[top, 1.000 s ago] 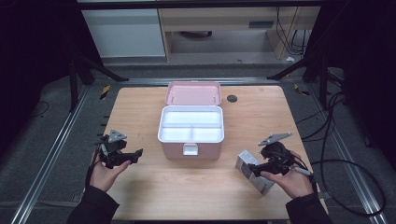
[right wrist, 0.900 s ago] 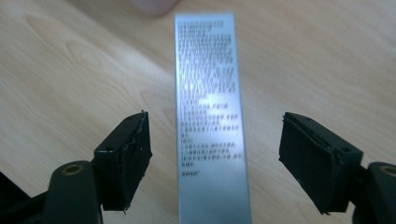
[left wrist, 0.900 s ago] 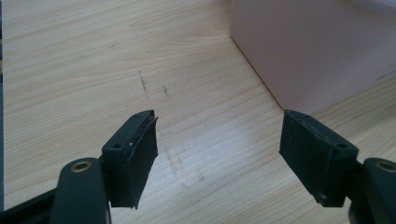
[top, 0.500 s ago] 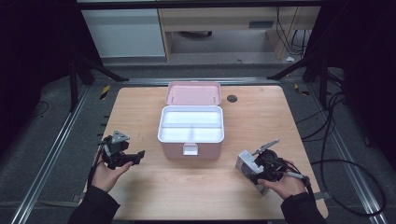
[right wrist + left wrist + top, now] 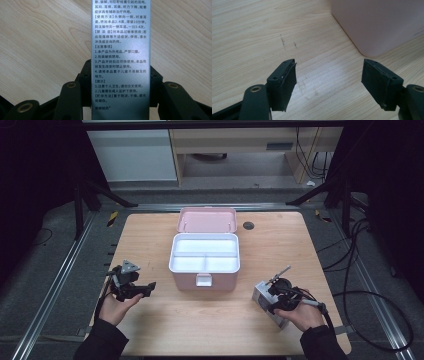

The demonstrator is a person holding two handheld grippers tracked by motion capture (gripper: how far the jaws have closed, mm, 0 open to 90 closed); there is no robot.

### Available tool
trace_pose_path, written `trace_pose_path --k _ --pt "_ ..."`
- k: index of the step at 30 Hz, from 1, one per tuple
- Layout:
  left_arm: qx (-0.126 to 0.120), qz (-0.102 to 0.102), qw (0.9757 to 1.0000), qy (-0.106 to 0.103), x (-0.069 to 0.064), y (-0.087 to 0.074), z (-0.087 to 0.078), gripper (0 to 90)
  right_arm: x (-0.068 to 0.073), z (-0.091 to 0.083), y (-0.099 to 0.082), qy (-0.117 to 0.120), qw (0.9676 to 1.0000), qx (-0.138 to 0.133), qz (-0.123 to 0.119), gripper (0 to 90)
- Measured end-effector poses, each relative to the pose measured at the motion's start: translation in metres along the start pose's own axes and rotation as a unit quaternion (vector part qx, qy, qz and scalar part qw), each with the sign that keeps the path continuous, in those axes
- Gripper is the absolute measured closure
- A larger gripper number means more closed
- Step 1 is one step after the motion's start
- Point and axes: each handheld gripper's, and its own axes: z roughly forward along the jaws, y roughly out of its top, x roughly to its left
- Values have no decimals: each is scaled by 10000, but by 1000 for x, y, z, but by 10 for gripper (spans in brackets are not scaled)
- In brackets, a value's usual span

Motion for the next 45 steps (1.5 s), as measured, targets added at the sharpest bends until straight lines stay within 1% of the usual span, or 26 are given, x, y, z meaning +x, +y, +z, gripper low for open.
trace_pose_path --k 5,7,8,10,11,13,14,16,20,21,23,24,26,30,31,32,35,36,37,38,39,40,41,43,44,45 --pt "-5 8 10000 6 0 0 0 277 -2 -2 0 79 10000 50 31 553" --pt "-15 2 10000 6 1 0 0 278 -5 -5 -1 69 9999 -5 76 552" --pt "-22 -8 10000 13 1 0 -1 278 -8 -8 -2 44 9999 -36 104 553" --pt "-11 -1 10000 18 1 0 -1 279 -19 -14 -5 -109 9993 -152 325 552" --pt "-15 -4 10000 21 1 0 -1 279 -19 -14 -5 -109 9993 -152 325 552" --pt "-13 -3 10000 20 1 0 -1 279 -32 -17 -10 -230 9984 -194 488 553" --pt "-13 -3 10000 20 1 0 -1 279 -32 -17 -10 -230 9984 -194 488 553" --pt "-13 -5 10000 21 1 0 -1 281 -43 -15 -16 -370 9971 -159 647 552" --pt "-28 -23 10000 23 2 0 -1 282 -51 -11 -21 -428 9965 -84 720 552" --pt "-29 -28 10000 19 2 0 -1 284 -55 -9 -24 -440 9958 -45 805 551" --pt "-26 -31 10000 22 2 0 -1 284 -59 -8 -26 -490 9956 -60 792 551" --pt "-10 -19 10000 18 2 0 -1 284 -59 -8 -26 -493 9949 -47 877 551" --pt "-18 -27 10000 9 2 0 -1 285 -61 -8 -27 -453 9946 -48 930 550" --pt "-8 -18 10000 7 2 0 -1 286 -62 -8 -28 -422 9948 -73 927 544" --pt "-23 -36 10000 6 2 0 -1 286 -62 -8 -29 -449 9951 -95 879 535" --pt "-29 -47 10000 8 2 0 -1 289 -62 -7 -29 -476 9954 -86 832 457" --pt "-34 -53 10000 12 2 1 -1 299 -61 -8 -28 -488 9955 -117 806 416" --pt "-32 -66 10000 7 3 1 -2 303 -60 -11 -27 -510 9951 -247 810 353" --pt "-32 -66 10000 7 3 1 -2 309 -60 -11 -27 -510 9951 -247 810 353" --pt "-54 -78 10000 1 3 1 -2 314 -59 -17 -25 -553 9946 -368 803 327" --pt "-56 -60 10000 0 3 2 -3 314 -59 -17 -25 -553 9946 -368 803 327" --pt "-98 -69 9999 -5 3 4 -5 324 -59 -23 -23 -623 9935 -543 780 307" --pt "-98 -69 9999 -5 3 4 -5 329 -59 -23 -23 -623 9935 -543 780 307" --pt "-170 -49 9998 -9 3 9 -9 333 -59 -31 -21 -674 9922 -735 748 293" --pt "-265 -33 9996 -14 2 14 -14 343 -59 -42 -16 -717 9895 -1014 734 292" --pt "-265 -33 9996 -14 2 14 -14 347 -59 -42 -16 -717 9895 -1014 734 292"
